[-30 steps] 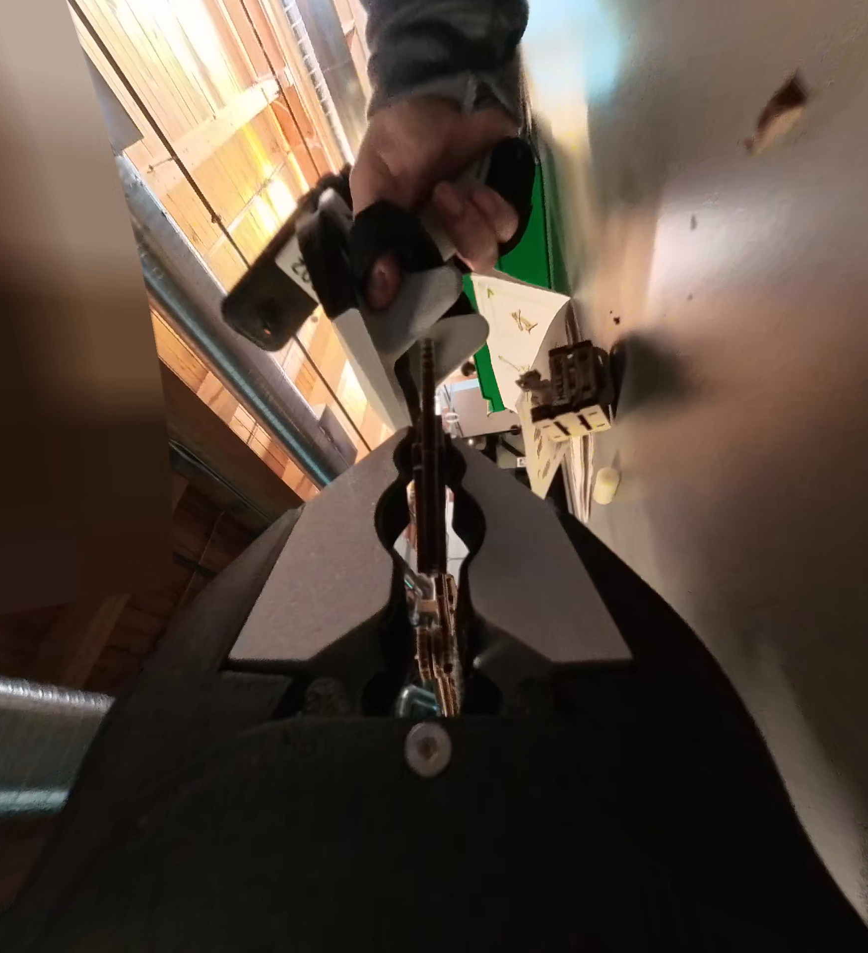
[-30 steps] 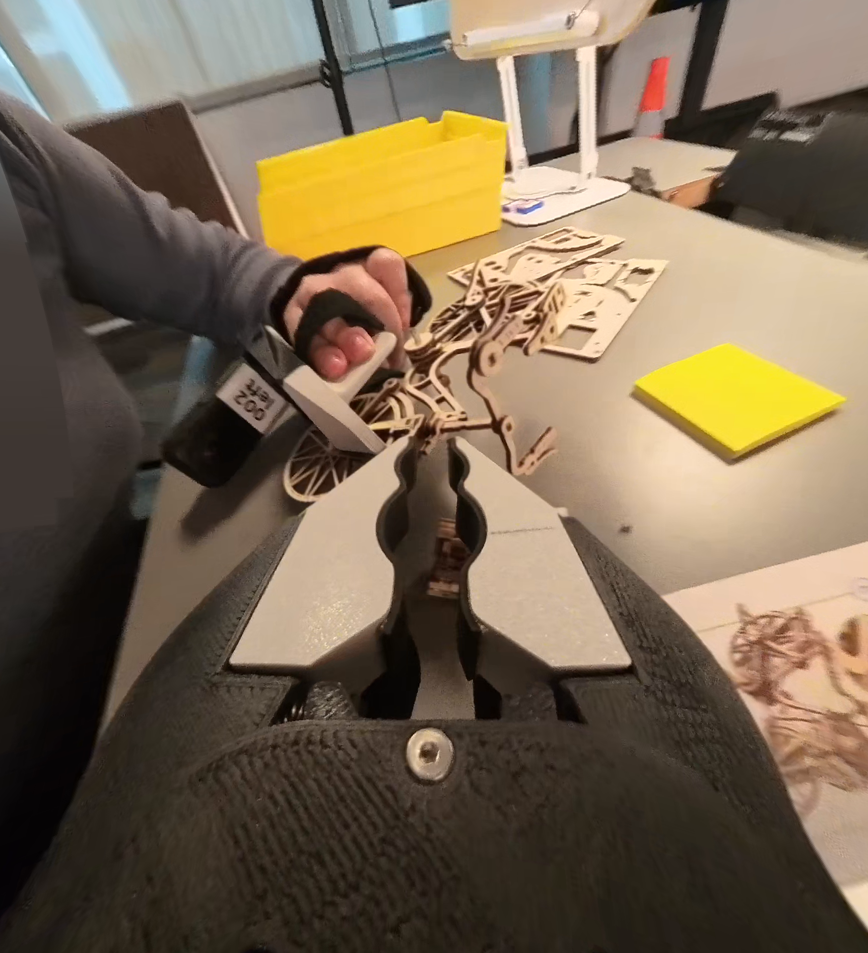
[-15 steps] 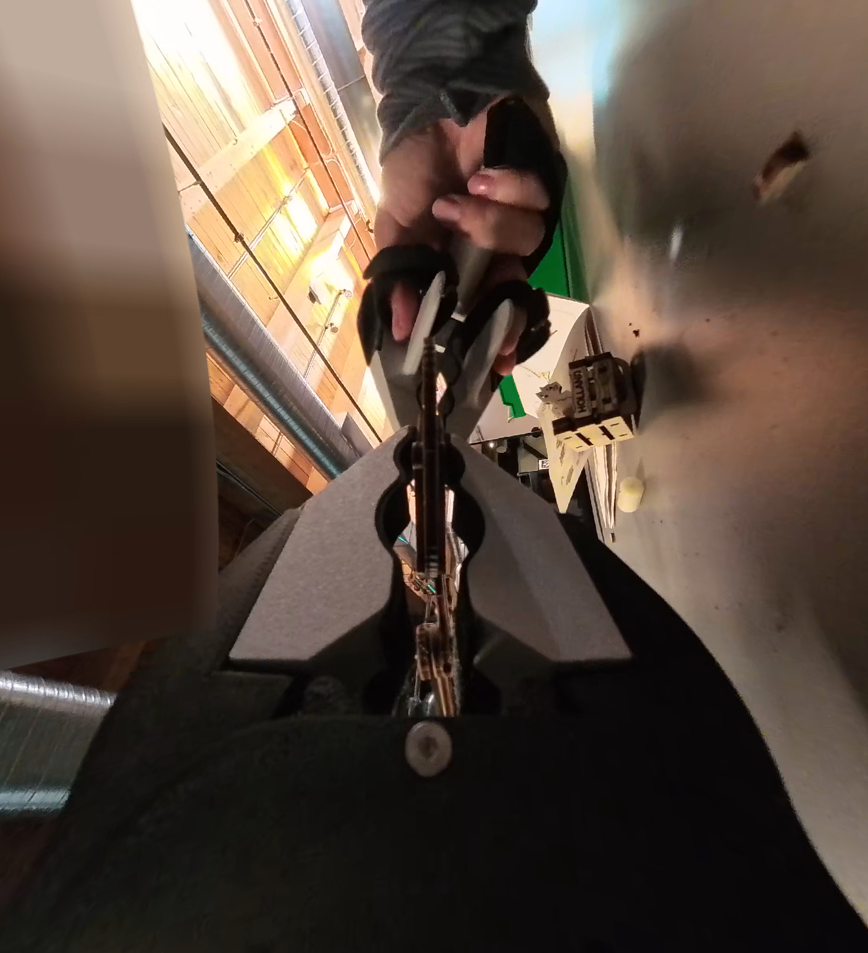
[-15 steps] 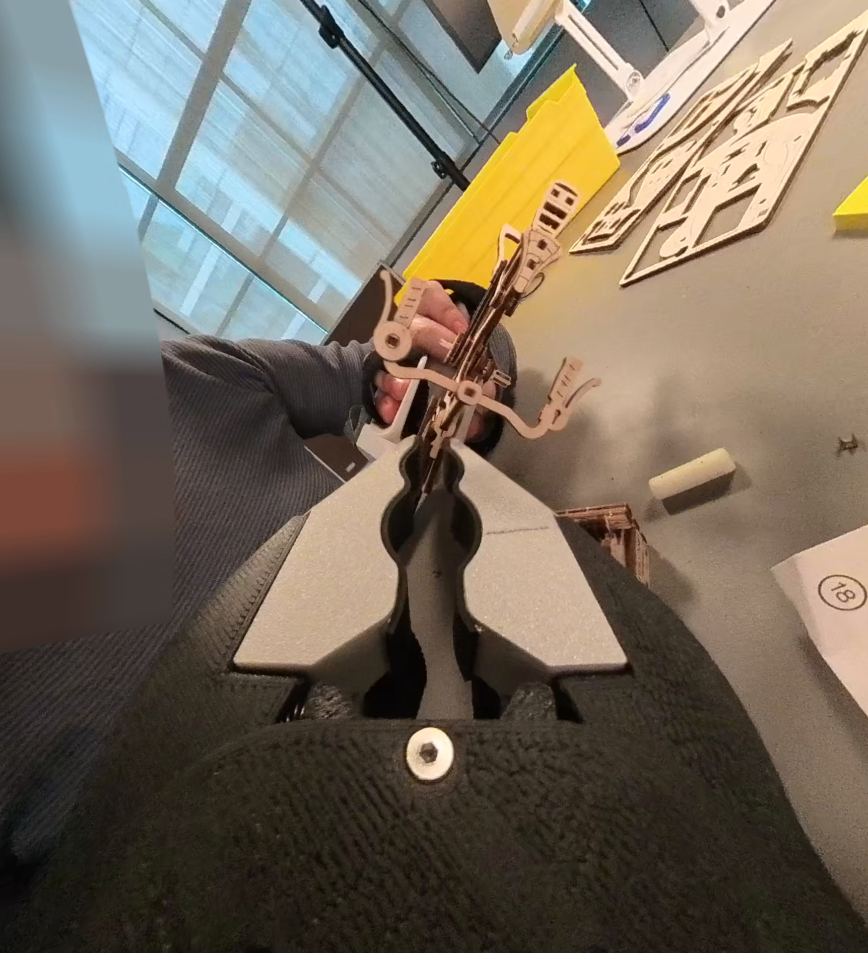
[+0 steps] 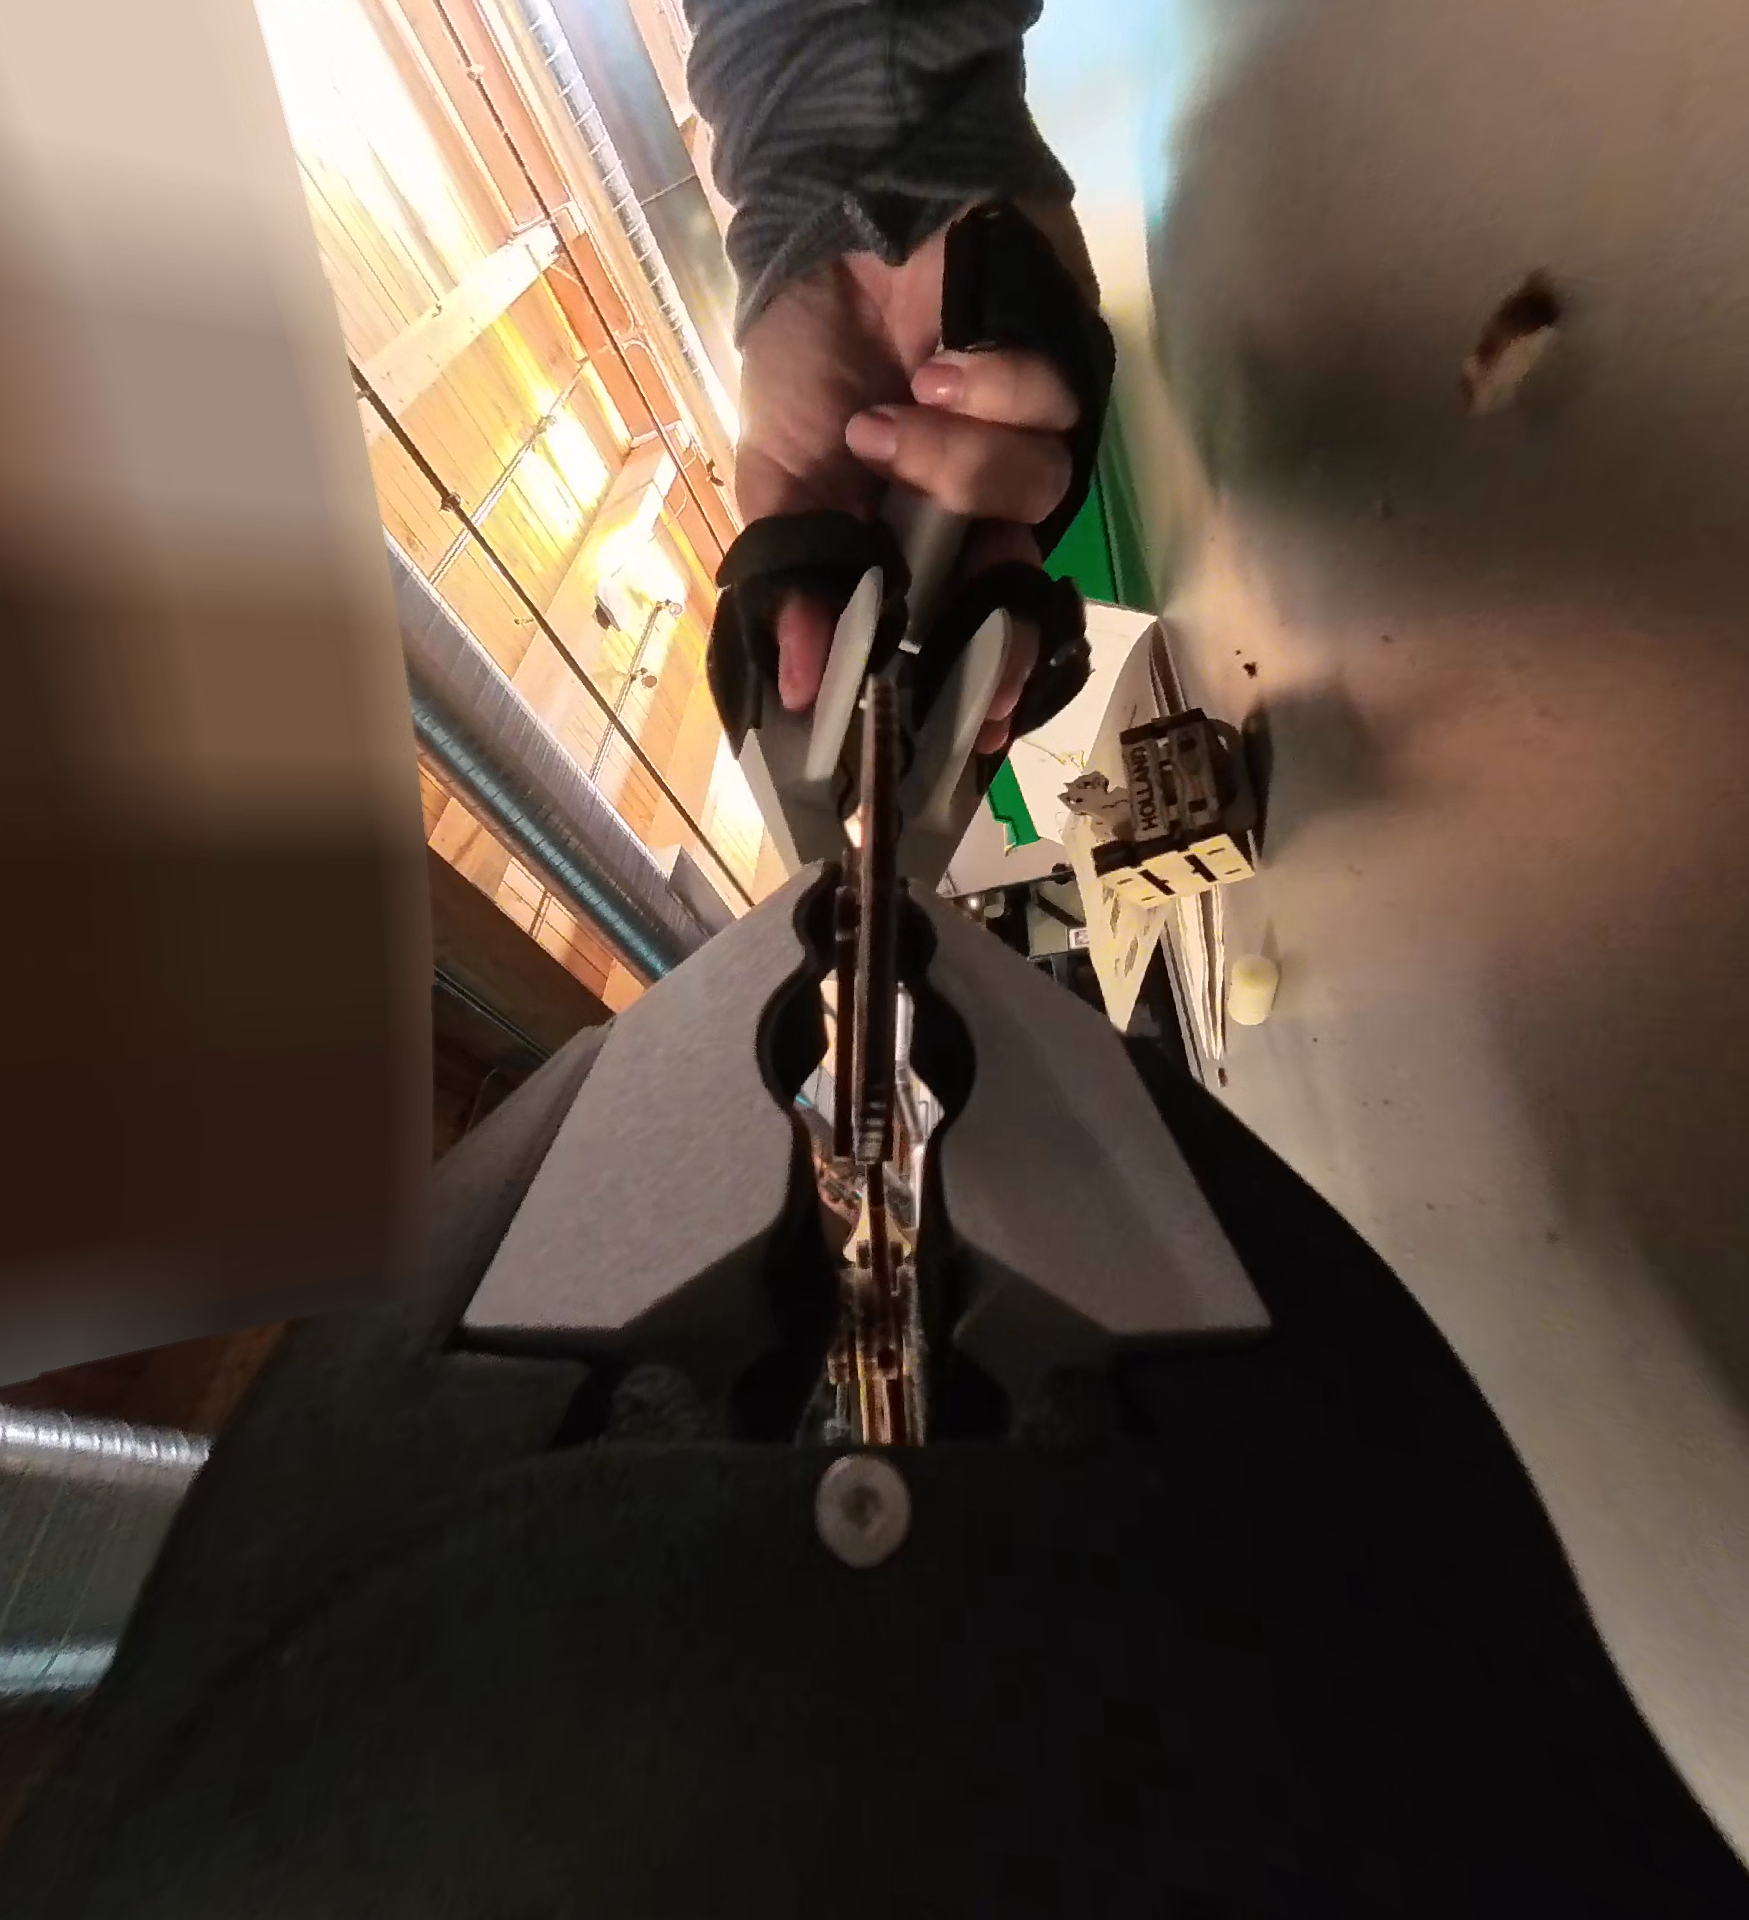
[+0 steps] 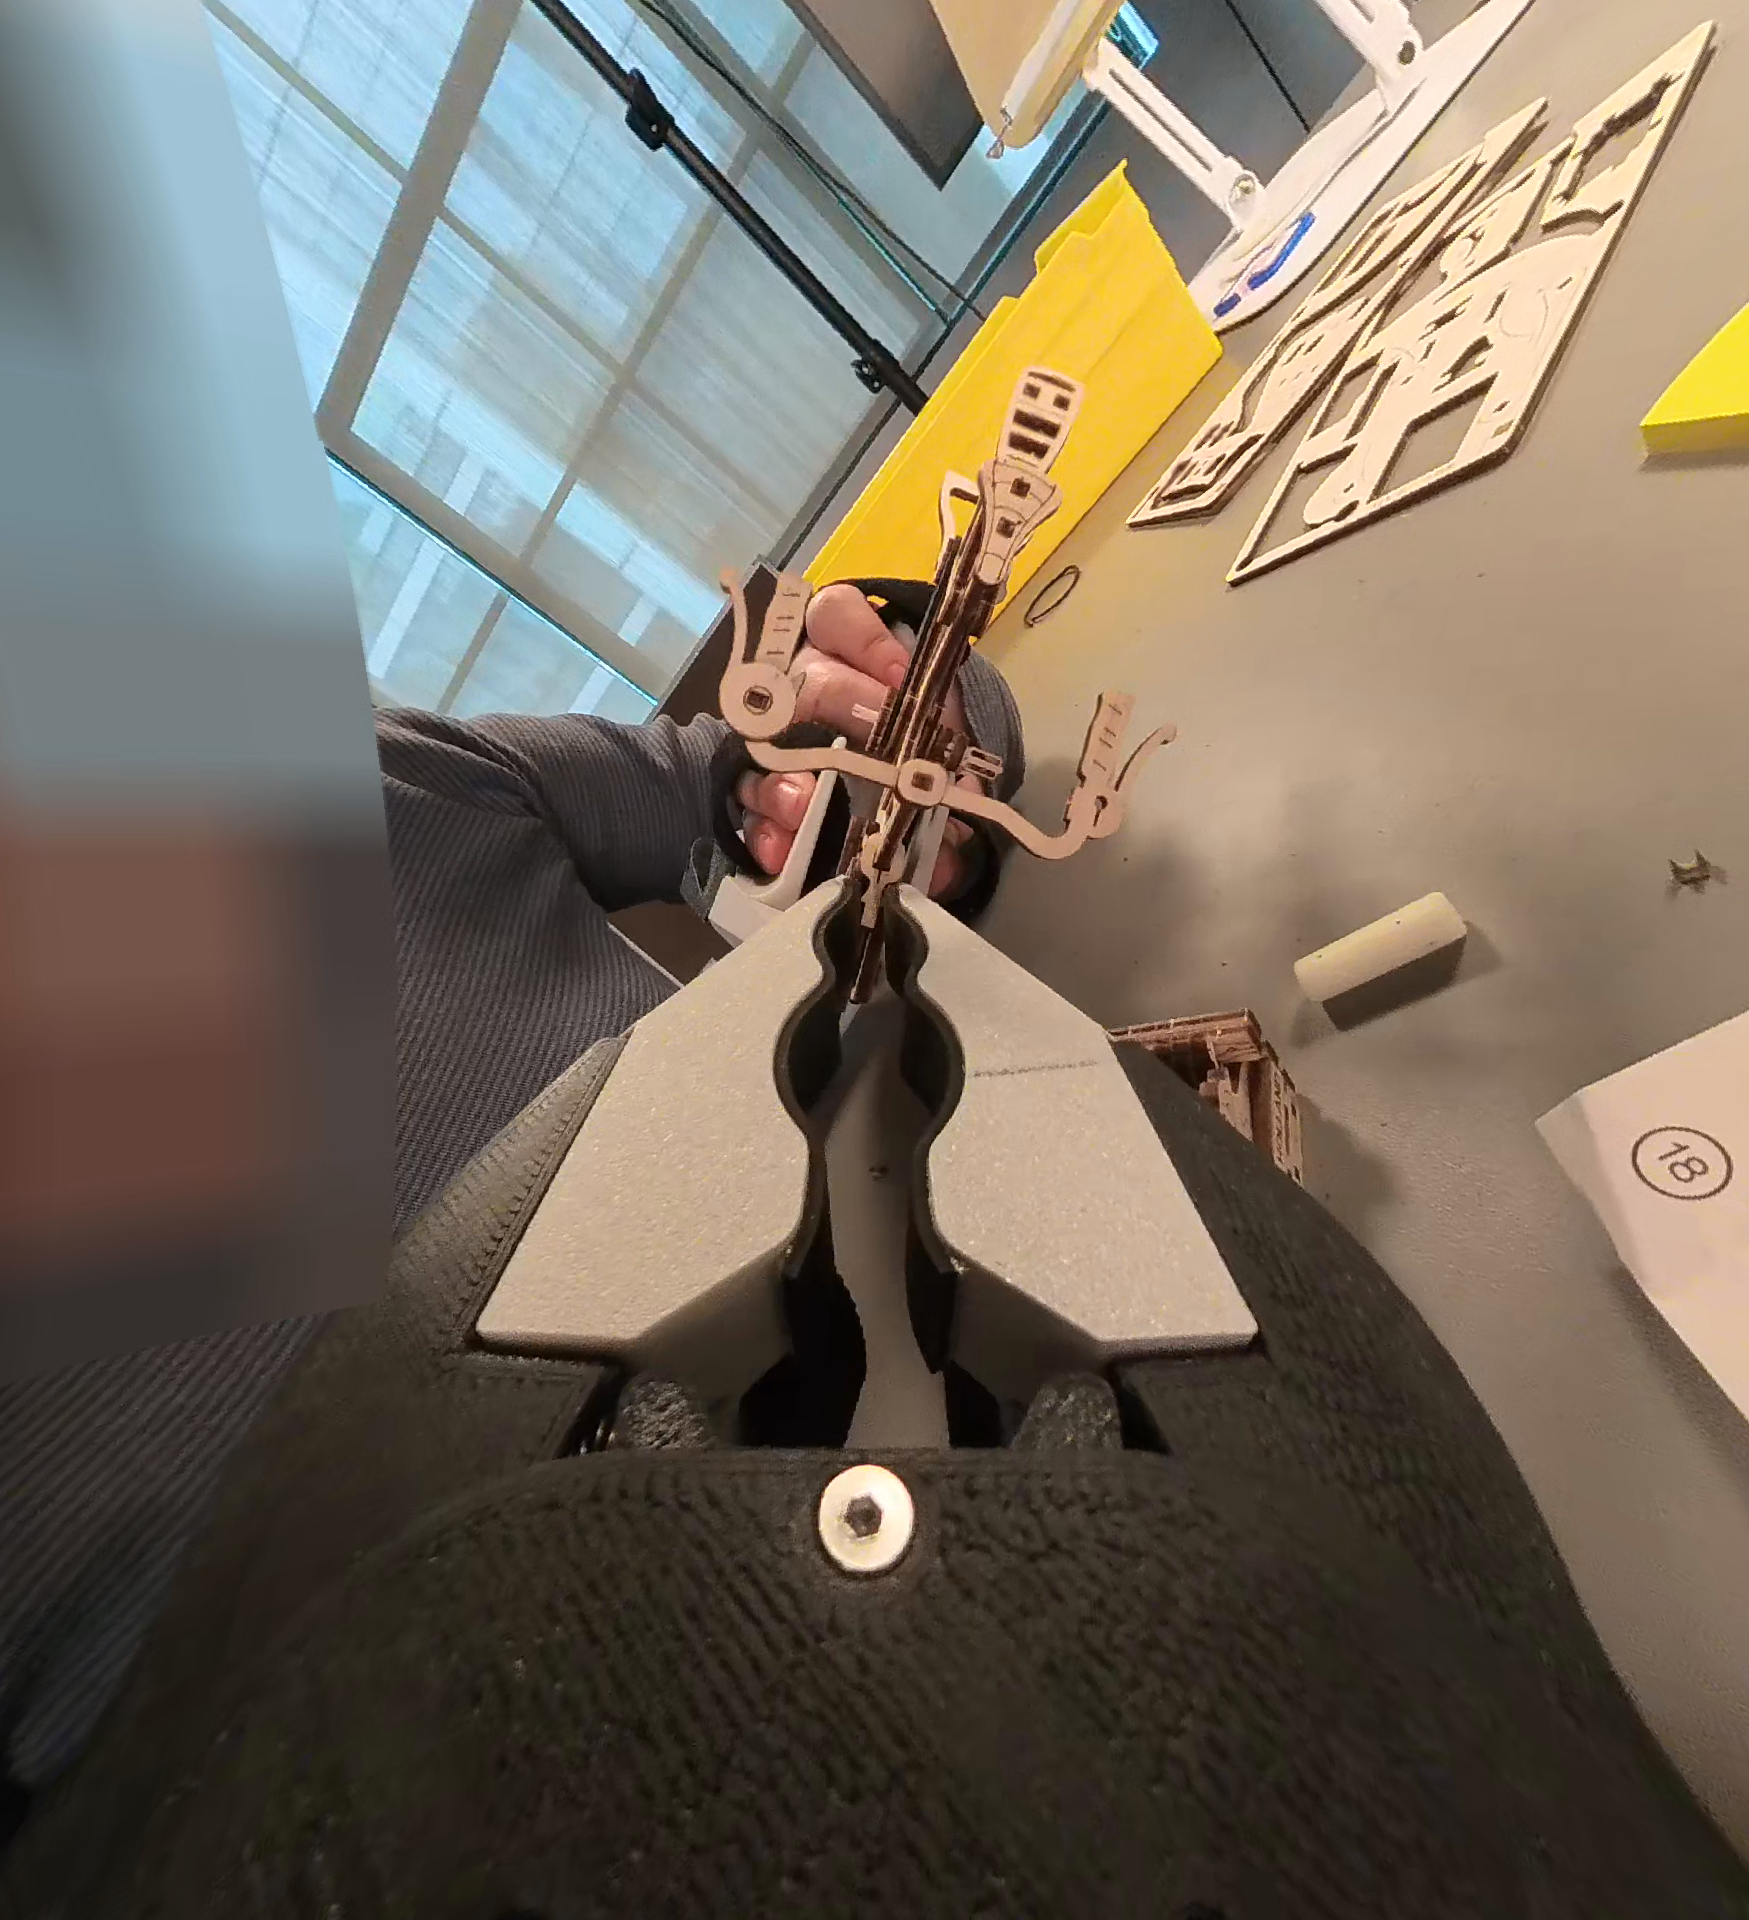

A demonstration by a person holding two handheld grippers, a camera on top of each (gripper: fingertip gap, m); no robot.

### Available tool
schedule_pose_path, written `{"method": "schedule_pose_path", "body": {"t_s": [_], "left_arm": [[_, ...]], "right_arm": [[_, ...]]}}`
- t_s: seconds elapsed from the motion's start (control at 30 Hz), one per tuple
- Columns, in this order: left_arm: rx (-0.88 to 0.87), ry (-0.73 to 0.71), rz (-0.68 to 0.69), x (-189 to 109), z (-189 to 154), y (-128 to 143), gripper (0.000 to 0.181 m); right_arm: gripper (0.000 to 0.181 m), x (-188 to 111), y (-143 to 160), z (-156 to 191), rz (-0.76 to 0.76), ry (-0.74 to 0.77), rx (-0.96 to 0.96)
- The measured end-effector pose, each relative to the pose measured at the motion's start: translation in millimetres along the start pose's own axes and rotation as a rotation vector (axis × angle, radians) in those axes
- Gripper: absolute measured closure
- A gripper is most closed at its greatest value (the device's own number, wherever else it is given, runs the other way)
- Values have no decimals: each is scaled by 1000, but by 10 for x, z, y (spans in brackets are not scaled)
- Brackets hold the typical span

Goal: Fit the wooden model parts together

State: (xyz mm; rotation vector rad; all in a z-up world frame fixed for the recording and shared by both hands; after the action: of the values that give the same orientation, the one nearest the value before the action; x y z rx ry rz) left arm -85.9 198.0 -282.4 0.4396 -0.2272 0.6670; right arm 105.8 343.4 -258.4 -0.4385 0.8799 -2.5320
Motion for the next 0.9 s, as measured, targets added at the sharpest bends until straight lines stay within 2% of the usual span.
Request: {"method": "schedule_pose_path", "body": {"t_s": [0.63,0.9], "left_arm": [[-18,23,-6,44,-41,-14,174],[-21,17,-4,199,-97,-26,174]], "right_arm": [[180,-3,37,-42,-35,6,41],[181,4,40,-27,-24,13,12]]}}
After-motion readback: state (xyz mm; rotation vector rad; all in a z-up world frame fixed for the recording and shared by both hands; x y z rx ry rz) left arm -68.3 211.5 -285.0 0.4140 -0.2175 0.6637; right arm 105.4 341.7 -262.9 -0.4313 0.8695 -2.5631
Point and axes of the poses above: each gripper's, where its closed fingertips meet, x out along the fingers, y out of its underside, z = x × y across the jaws, the point moved 10 cm from there along -x, back along the fingers, and after that the axes turned 12 degrees about -y, right-handed, at the moved point
